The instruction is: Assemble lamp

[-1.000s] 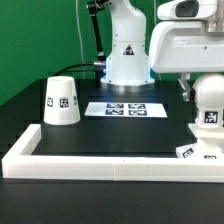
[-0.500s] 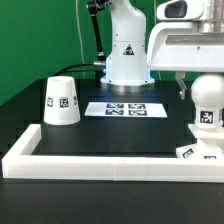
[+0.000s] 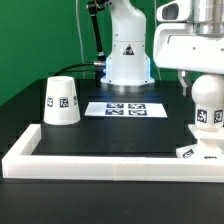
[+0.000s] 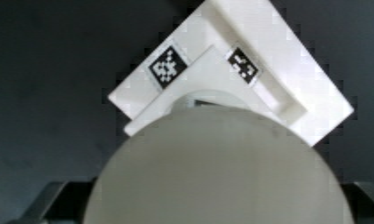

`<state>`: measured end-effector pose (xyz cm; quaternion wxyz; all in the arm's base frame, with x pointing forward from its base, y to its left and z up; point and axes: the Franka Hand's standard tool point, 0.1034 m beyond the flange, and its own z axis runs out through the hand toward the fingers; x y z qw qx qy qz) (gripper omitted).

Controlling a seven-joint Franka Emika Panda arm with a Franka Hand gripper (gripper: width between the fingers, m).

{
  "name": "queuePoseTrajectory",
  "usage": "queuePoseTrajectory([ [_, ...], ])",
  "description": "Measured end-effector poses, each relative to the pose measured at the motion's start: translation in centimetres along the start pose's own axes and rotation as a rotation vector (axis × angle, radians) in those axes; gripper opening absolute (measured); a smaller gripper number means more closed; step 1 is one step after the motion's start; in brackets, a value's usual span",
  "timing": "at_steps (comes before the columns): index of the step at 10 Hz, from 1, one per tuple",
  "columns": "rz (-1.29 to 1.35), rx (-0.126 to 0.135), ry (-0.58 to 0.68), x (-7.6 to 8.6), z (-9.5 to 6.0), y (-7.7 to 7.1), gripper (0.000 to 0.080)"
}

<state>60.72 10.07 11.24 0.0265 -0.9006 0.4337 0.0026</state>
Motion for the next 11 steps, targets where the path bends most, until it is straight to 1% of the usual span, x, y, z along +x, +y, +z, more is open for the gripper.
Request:
queuePoseTrajectory([
  [1, 0.083, -0.001, -0.013, -0.22, -0.02, -0.07, 0.0580],
  [2, 0.205, 0.004, -0.027, -0.40, -0.05, -0.18, 0.0580],
  [6, 0.441, 0.016, -0.058, -0.34, 0.06, -0.27, 0.0580],
  [7, 0.453, 0.017, -0.060, -0.38, 0.06, -0.30, 0.0580],
  [8, 0.440, 0.017, -0.060, -0.40, 0.06, -0.31, 0.0628],
  [9, 0.404, 0.018, -0.060, -0.42, 0.06, -0.32, 0.0628],
  [10, 0.366, 0.019, -0.059, -0.47, 0.05, -0.36, 0.0686],
  [11, 0.297, 0.020, -0.056, -0.63, 0.05, -0.46, 0.0696],
])
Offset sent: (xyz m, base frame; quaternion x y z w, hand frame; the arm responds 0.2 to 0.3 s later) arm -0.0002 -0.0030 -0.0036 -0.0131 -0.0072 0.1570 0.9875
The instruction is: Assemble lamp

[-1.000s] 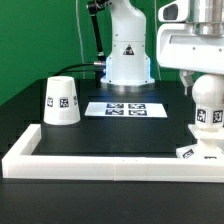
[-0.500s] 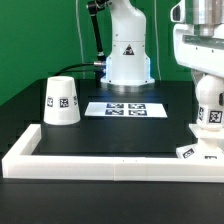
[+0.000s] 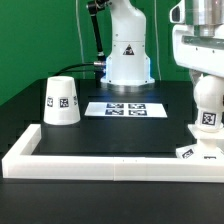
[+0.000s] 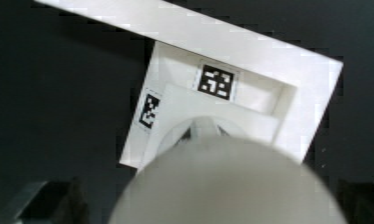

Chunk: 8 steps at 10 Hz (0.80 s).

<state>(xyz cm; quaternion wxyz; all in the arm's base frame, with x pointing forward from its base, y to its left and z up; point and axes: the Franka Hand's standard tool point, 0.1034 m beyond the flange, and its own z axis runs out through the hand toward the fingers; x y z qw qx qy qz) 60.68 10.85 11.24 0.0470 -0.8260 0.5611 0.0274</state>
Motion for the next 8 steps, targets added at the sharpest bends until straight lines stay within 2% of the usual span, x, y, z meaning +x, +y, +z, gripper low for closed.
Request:
queuePoseTrajectory([
  [1, -0.115, -0.006, 0.001, -0.25, 0.00, -0.01, 0.0696],
  [3, -0.345, 0.004, 0.006, -0.54, 0.02, -0.25, 0.0698],
  [8, -0.750, 0.005, 0.006, -0.07, -0.14, -0.26, 0.0698],
])
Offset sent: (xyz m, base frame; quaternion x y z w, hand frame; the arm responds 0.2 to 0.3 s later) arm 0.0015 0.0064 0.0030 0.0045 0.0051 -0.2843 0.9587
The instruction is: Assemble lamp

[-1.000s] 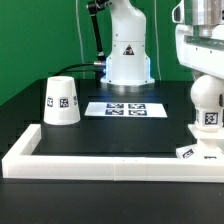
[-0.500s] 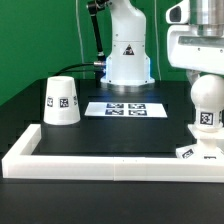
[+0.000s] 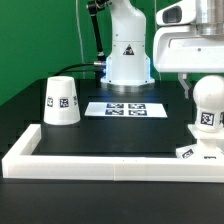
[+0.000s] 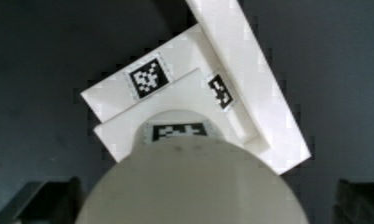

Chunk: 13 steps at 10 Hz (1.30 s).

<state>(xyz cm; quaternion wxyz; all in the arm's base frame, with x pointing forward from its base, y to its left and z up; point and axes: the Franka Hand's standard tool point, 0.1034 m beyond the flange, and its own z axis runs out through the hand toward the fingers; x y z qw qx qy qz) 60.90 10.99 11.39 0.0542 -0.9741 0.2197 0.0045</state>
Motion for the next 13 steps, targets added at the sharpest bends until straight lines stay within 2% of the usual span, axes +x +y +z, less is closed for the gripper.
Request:
queuePoseTrajectory([
  [4, -0.313, -0.003, 0.001, -0.05, 0.01, -0.07, 0.0698],
  [7, -0.624, -0.031, 0.010, -0.06, -0.02, -0.20, 0.0698],
  [10, -1.018, -0.066, 0.007, 0.45, -0.05, 0.47, 0.0698],
  [13, -1.236, -0.085, 0.003, 0.59, -0.09, 0.53, 0.0698],
])
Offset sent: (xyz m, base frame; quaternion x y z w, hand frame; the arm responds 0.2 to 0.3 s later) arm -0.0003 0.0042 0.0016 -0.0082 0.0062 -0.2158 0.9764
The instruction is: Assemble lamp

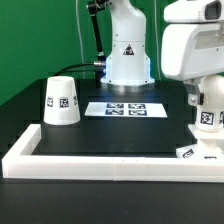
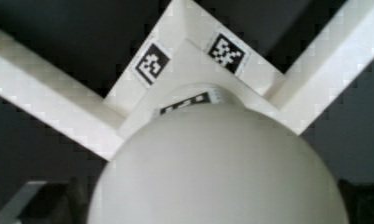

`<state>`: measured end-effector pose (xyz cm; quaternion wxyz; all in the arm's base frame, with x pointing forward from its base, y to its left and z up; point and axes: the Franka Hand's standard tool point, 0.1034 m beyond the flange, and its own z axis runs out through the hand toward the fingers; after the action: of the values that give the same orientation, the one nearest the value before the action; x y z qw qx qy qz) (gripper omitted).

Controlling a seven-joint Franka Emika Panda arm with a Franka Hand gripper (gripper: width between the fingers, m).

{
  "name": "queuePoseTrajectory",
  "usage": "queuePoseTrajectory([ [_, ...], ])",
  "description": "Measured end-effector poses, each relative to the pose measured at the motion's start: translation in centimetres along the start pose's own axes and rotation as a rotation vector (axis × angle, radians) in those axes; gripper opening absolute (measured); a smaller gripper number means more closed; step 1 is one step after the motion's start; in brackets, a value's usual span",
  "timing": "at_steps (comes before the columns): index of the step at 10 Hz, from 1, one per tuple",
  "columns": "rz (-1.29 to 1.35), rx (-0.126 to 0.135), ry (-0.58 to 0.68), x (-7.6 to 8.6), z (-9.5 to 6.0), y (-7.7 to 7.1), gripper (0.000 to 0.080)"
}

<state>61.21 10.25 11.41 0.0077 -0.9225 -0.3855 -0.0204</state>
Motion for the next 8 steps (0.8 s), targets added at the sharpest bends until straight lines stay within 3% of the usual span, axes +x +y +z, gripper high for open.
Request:
queuePoseTrajectory([
  [8, -0.423, -0.022, -0.029, -0.18, 0.04, 0.15, 0.0698],
])
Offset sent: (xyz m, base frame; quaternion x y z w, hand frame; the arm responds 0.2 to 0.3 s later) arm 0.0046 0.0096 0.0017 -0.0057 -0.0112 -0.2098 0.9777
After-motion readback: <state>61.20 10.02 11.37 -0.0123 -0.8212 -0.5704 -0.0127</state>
